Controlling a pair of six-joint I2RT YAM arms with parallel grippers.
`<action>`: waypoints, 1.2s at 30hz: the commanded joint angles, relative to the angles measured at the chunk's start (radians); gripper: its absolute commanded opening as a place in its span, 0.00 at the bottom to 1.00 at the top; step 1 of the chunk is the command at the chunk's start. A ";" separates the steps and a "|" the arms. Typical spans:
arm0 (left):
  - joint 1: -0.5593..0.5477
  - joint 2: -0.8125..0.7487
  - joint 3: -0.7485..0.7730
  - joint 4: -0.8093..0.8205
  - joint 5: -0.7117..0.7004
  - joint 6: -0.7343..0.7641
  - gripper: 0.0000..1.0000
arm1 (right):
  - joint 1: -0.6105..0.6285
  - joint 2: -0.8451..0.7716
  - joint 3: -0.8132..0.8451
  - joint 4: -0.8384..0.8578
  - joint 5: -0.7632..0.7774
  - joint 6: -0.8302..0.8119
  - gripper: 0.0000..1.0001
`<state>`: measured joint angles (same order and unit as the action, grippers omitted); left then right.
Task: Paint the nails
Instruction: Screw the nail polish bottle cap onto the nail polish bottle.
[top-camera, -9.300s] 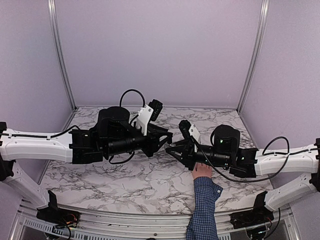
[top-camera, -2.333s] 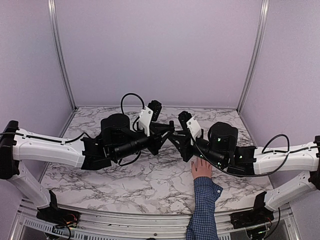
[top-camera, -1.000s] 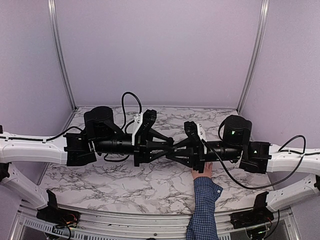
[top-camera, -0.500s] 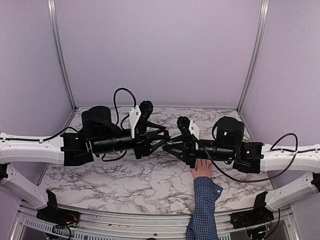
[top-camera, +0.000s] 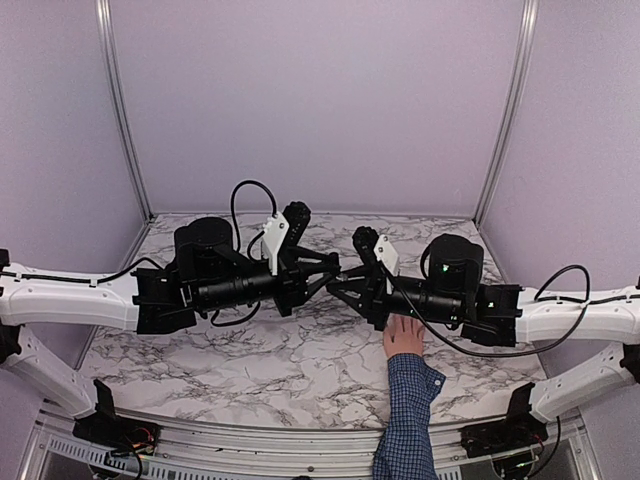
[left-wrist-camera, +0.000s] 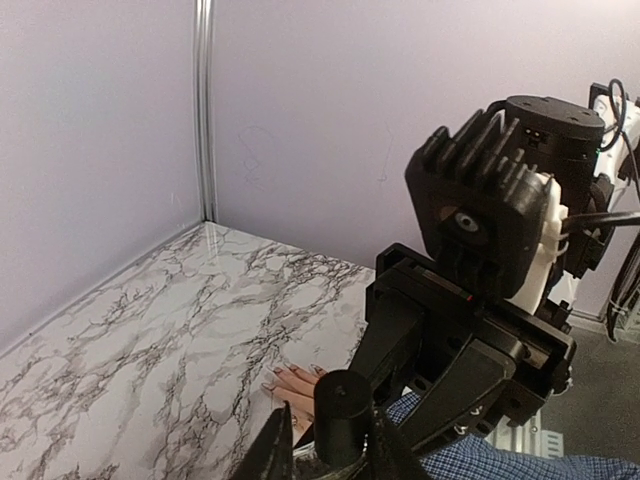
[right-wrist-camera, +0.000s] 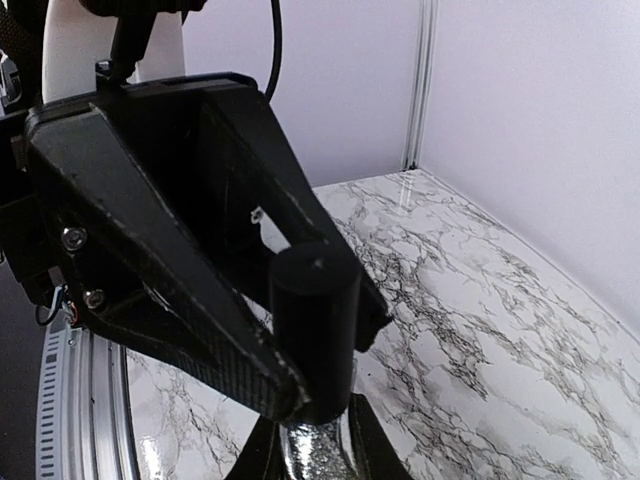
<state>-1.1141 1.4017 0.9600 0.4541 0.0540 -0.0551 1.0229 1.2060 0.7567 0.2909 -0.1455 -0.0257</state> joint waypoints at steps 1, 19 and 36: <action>-0.004 0.016 0.010 0.061 0.021 -0.017 0.20 | -0.004 0.002 0.010 0.033 0.007 0.010 0.00; -0.003 0.002 -0.043 0.046 0.340 0.112 0.06 | -0.007 -0.038 0.021 0.008 -0.303 -0.060 0.00; 0.004 0.086 -0.002 0.014 0.749 0.107 0.10 | -0.003 -0.071 0.050 -0.016 -0.723 -0.120 0.00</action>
<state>-1.0950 1.4361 0.9489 0.5240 0.7525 0.0525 0.9993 1.1400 0.7547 0.1547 -0.7895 -0.1287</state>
